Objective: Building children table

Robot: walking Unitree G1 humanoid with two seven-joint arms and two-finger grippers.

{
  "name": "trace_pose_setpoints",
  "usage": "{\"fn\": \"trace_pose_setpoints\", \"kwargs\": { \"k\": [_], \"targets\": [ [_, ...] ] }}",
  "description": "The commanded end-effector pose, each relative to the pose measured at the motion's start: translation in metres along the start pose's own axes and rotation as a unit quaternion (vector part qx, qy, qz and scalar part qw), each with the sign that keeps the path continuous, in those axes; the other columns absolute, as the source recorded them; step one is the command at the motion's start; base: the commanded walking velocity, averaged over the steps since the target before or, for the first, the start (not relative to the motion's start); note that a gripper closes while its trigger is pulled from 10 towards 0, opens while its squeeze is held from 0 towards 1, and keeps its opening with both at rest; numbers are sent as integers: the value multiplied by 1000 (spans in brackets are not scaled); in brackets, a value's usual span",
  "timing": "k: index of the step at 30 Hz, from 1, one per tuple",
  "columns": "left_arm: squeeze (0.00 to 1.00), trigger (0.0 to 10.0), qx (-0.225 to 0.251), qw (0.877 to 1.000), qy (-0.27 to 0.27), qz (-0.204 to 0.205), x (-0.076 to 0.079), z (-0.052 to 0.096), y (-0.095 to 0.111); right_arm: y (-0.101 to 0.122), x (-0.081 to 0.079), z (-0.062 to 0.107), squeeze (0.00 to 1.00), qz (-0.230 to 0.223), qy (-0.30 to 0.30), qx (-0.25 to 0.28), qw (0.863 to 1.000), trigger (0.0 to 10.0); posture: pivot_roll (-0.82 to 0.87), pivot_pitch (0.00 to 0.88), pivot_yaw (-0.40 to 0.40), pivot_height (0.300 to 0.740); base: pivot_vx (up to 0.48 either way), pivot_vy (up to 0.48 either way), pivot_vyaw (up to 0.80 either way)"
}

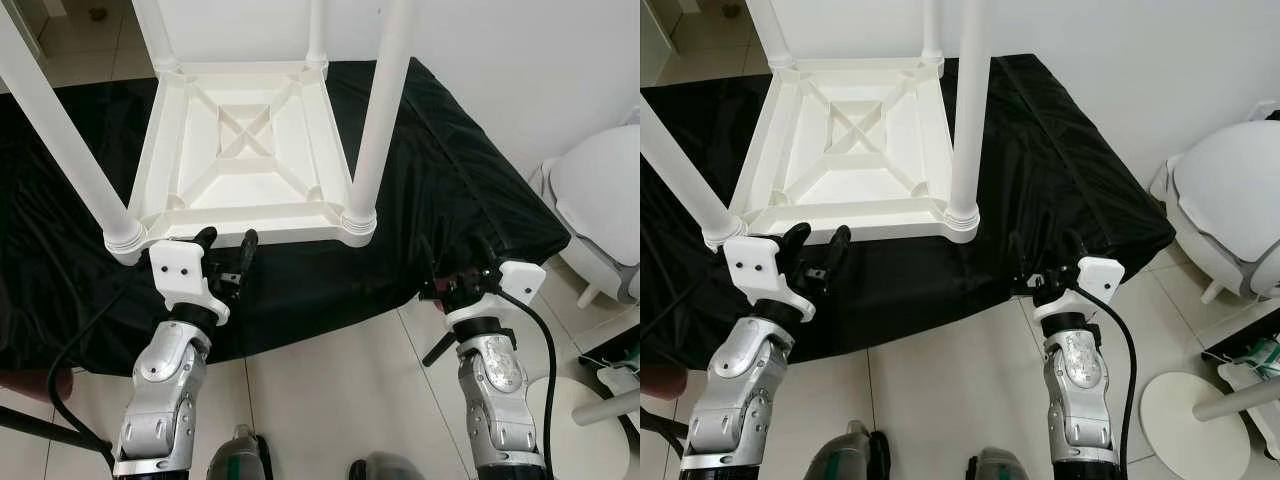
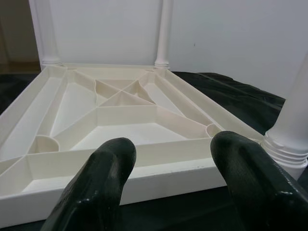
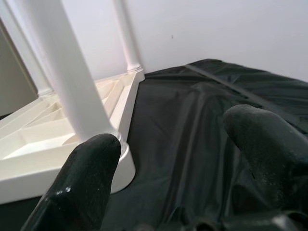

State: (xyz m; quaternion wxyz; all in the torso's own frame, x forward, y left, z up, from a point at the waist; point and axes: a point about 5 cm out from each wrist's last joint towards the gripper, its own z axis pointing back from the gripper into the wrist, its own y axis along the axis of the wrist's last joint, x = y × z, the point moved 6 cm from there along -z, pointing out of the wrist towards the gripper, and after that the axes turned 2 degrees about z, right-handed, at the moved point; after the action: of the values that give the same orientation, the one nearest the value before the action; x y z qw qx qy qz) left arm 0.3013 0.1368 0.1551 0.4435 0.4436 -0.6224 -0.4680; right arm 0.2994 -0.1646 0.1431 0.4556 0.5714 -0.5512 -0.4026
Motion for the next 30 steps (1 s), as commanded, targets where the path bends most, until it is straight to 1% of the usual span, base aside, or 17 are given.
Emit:
{"fn": "trace_pose_setpoints", "kwargs": {
  "k": [1,11,17,21,22,24,25,26,27,28,30],
  "targets": [
    [0,10000,11,1000,-13,-1,-1,4,5,-1,-1,3,0,-5,7,-5,1000,10000,-79,0,31,740,0,0,0],
    [0,10000,10,1000,-7,4,1,7,5,-3,-3,6,0,-3,13,-12,1000,10000,-77,0,28,740,0,0,0],
    [0,10000,8,1000,-6,8,1,8,4,-4,-4,8,0,0,18,-17,1000,10000,-78,0,26,740,246,0,0],
    [0,10000,6,1000,-11,12,4,8,3,-5,-4,8,0,5,24,-21,999,10000,-77,0,27,740,242,0,0],
    [0,10000,3,1000,-18,10,7,7,2,-5,-6,6,0,7,29,-22,999,10000,-76,0,26,740,0,0,0],
    [0,10000,3,1000,-18,10,7,7,2,-5,-6,6,0,7,29,-22,999,10000,-76,0,26,740,0,0,0],
    [0,10000,1,1000,-27,7,11,7,2,-6,-8,4,0,8,37,-24,999,10000,-75,0,25,740,0,0,0],
    [0,10000,1,1000,-27,7,11,7,2,-6,-8,4,0,8,37,-24,999,10000,-75,0,25,740,0,0,0],
    [0,10000,-11,998,-59,15,23,4,0,-6,-15,-7,0,10,61,-27,998,10000,-64,5,21,740,0,0,0],
    [0,10000,-11,998,-59,15,23,4,0,-6,-15,-7,0,10,61,-27,998,10000,-64,5,21,740,0,0,0],
    [0,10000,-18,997,-78,17,30,1,0,-5,-20,-15,0,9,78,-26,997,10000,-58,6,20,740,0,0,0]
  ]
}}
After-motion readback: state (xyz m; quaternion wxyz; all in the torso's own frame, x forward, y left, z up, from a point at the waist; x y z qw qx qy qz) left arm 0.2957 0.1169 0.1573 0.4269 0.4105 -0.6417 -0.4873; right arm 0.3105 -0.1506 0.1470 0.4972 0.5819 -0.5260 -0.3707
